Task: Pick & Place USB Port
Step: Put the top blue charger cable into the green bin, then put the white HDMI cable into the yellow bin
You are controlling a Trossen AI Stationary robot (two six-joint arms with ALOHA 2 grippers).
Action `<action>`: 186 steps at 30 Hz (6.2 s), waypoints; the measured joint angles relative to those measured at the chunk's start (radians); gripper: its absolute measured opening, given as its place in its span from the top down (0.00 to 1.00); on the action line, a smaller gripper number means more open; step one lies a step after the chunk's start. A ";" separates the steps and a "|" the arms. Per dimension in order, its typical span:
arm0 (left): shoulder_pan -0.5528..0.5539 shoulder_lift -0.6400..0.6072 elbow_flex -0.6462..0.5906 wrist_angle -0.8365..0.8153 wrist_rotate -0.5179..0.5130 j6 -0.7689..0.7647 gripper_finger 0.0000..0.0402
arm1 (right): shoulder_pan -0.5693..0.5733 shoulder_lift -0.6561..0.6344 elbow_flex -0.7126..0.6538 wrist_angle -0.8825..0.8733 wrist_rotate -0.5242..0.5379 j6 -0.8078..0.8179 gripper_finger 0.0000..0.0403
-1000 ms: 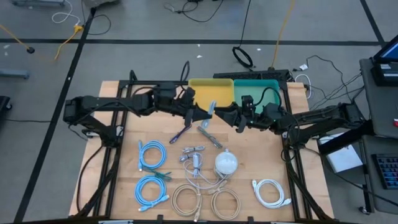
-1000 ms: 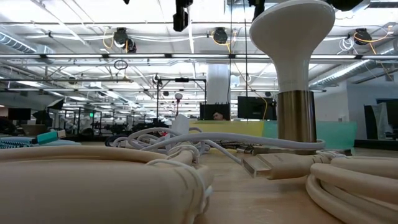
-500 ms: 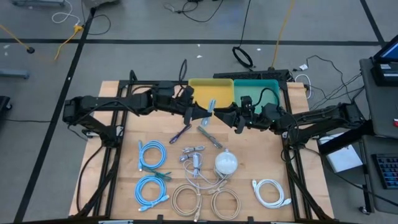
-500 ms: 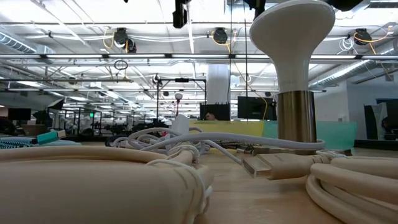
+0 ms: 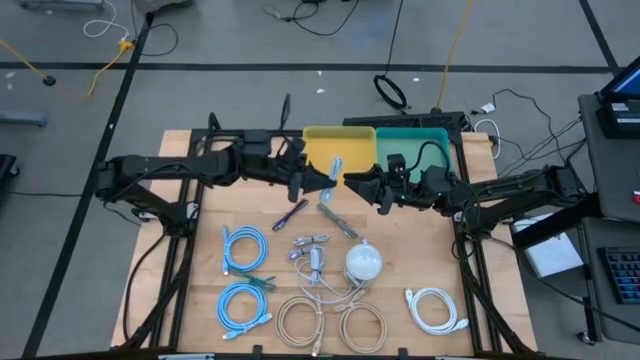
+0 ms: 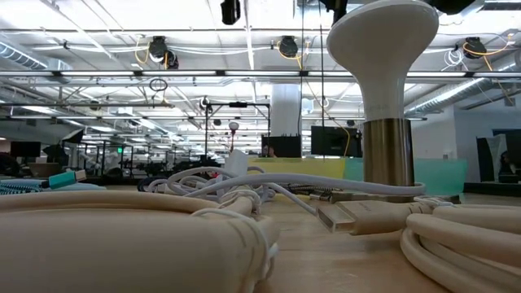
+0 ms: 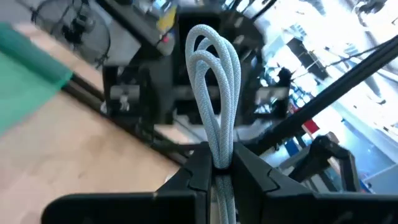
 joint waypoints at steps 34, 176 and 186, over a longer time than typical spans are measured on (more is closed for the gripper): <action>-0.006 0.125 -0.001 0.129 0.102 -0.045 0.91 | 0.000 0.000 0.000 0.024 -0.001 -0.001 0.69; -0.122 -0.076 -0.001 -0.810 0.018 0.299 0.61 | 0.662 -0.103 0.324 -1.980 -0.140 0.203 0.52; -0.142 -0.075 -0.001 -0.804 0.004 0.289 0.61 | 0.923 -0.064 -0.030 -1.522 -0.134 0.586 0.53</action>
